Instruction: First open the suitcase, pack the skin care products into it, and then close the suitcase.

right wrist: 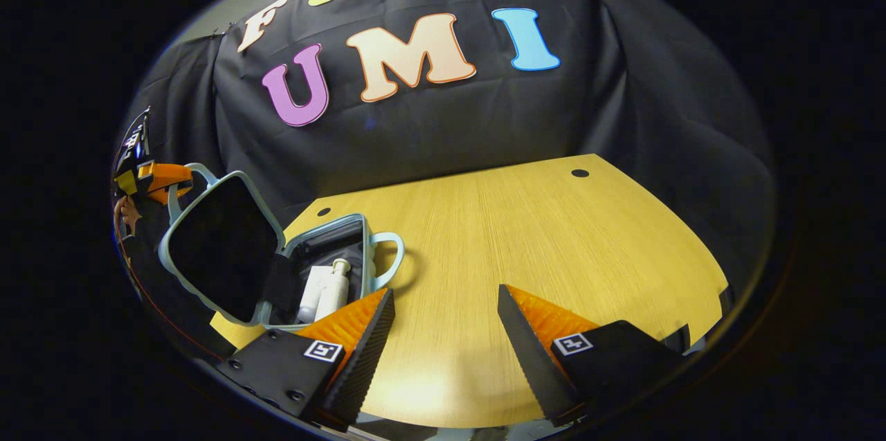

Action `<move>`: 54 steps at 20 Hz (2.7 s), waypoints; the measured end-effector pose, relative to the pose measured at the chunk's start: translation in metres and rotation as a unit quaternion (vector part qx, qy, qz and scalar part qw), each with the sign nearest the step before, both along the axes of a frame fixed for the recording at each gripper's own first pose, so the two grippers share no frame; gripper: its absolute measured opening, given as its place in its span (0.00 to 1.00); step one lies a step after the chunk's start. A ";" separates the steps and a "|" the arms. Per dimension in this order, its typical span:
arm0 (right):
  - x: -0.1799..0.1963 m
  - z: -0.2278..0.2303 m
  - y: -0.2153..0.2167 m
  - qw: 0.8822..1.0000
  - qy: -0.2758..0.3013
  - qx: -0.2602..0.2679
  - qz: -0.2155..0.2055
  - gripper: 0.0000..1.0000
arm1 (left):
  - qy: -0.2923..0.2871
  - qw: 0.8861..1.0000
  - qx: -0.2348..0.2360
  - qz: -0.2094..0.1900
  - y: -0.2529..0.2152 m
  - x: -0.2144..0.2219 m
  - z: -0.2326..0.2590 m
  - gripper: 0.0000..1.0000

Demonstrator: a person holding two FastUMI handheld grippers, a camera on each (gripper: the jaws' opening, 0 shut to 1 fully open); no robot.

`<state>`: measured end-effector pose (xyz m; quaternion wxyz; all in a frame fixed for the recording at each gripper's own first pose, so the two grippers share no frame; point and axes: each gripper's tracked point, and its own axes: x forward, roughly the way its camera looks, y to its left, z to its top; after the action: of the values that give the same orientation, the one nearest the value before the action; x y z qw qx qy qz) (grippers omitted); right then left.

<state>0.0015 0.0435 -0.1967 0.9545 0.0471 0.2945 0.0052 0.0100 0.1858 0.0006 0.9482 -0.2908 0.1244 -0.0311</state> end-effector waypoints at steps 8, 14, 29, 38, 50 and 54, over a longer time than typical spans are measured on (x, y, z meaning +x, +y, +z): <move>0.000 0.006 -0.043 1.000 0.002 -0.007 -0.006 0.94 | 0.017 0.997 -0.012 -0.073 -0.093 0.072 -0.031 0.00; 0.004 0.007 -0.063 1.000 0.004 -0.019 -0.012 0.94 | 0.081 0.990 0.005 -0.116 -0.148 0.123 -0.088 0.02; 0.007 0.008 -0.076 1.000 -0.016 -0.013 -0.008 0.94 | 0.293 0.934 0.175 -0.106 -0.174 0.152 -0.239 0.02; 0.005 0.020 -0.091 0.999 -0.032 -0.023 -0.020 0.95 | 0.290 0.920 0.236 -0.118 -0.179 0.149 -0.234 0.31; 0.026 0.100 -0.086 0.992 -0.123 -0.027 0.007 0.94 | 0.113 0.952 0.275 -0.075 -0.205 0.098 -0.119 0.96; 0.025 0.106 -0.078 0.991 -0.130 -0.016 0.034 0.94 | 0.063 0.959 0.268 -0.071 -0.223 0.069 -0.098 0.96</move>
<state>0.0266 -0.0341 -0.0903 0.9846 0.0203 0.1691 0.0388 0.0786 -0.0376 -0.0977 0.9769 -0.0182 0.2081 -0.0457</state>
